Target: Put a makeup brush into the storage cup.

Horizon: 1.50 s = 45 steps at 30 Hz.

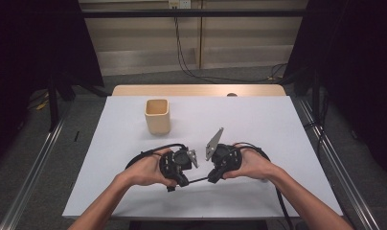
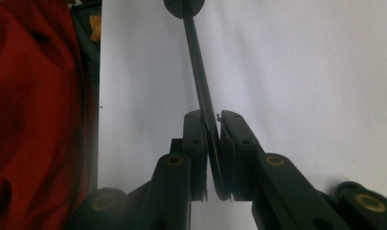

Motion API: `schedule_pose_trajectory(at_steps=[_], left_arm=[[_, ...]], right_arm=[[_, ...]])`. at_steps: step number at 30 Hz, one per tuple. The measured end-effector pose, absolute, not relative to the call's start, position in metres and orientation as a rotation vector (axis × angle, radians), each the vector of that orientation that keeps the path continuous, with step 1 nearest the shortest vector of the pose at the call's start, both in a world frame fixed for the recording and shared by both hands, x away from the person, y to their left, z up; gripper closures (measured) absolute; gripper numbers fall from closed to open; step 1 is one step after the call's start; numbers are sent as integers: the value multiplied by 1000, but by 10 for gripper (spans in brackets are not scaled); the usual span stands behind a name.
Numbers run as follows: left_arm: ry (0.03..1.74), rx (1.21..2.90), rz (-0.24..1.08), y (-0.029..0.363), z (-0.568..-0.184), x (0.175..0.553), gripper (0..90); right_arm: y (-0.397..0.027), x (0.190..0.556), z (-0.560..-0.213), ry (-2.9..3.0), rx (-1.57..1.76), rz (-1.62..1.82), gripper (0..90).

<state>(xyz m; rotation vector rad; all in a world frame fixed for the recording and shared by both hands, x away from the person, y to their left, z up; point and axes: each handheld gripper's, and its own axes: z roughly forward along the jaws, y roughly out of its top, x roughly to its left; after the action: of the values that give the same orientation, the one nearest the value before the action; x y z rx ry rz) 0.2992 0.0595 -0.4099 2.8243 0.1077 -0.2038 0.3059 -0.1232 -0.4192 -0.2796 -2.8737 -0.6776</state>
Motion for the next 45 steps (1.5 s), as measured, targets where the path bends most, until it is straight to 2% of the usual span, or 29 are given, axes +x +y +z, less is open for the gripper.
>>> schedule_pose_trajectory(at_steps=[6, 17, 21, 22, 23, 25, 27, 36, 42, 45], left_arm=[[87, 2810, -163, 61, -412, 299, 850], [101, 2759, -174, 66, -410, 303, 816], [151, 2698, -171, 71, -411, 304, 713], [158, 2694, -163, 73, -412, 306, 677], [169, 2687, -161, 74, -412, 307, 605], [193, 2667, -163, 77, -414, 309, 568], [228, 2643, -154, 80, -417, 310, 425], [367, 2527, -24, 99, -419, 314, 162], [456, 2457, -29, 113, -418, 313, 73], [491, 2431, 22, 120, -417, 312, 48]], right_arm=[[-122, 305, -421, -2857, -225, -672, 855], [-126, 307, -421, -2826, -226, -695, 859], [-128, 308, -419, -2832, -246, -699, 859], [-128, 308, -419, -2832, -250, -697, 859], [-129, 307, -419, -2835, -259, -701, 859], [-129, 308, -419, -2840, -269, -706, 859], [-131, 308, -419, -2840, -288, -704, 858], [-139, 312, -417, -2845, -338, -748, 859], [-146, 313, -416, -2856, -403, -773, 858], [-150, 313, -416, -2858, -419, -783, 858]])
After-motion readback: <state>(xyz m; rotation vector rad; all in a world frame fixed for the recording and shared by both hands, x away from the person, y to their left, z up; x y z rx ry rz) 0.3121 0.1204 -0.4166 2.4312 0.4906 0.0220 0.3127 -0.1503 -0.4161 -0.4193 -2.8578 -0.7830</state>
